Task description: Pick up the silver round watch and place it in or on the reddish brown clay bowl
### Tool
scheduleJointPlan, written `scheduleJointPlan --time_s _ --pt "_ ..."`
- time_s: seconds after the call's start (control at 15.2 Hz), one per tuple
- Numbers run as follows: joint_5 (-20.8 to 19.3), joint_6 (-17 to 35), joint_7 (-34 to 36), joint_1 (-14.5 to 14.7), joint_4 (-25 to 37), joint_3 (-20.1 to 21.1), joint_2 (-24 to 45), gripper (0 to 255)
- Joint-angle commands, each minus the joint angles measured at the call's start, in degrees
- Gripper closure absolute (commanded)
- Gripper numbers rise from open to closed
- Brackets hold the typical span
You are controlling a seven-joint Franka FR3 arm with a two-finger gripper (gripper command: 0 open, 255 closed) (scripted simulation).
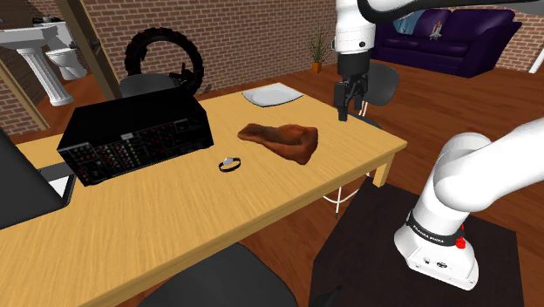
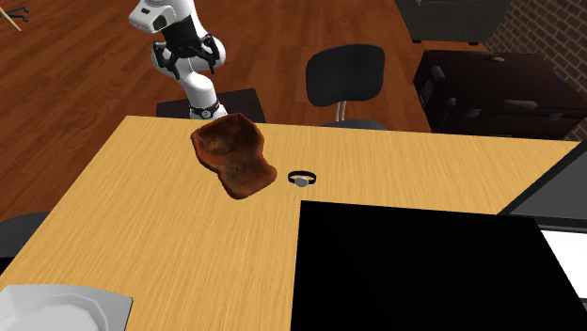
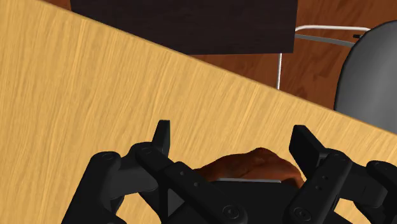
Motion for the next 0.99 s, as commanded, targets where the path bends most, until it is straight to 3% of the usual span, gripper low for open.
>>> scheduleJointPlan --time_s 0.0,0.46,0.92 --pt "0.0 0.0 0.0 0.0 0.0 0.0 0.0 0" --pt "0.2 11.0 8.2 0.8 2.9 8.2 10.5 0" --pt "-4.1 19.5 17.7 0.4 9.7 15.9 23.7 0"
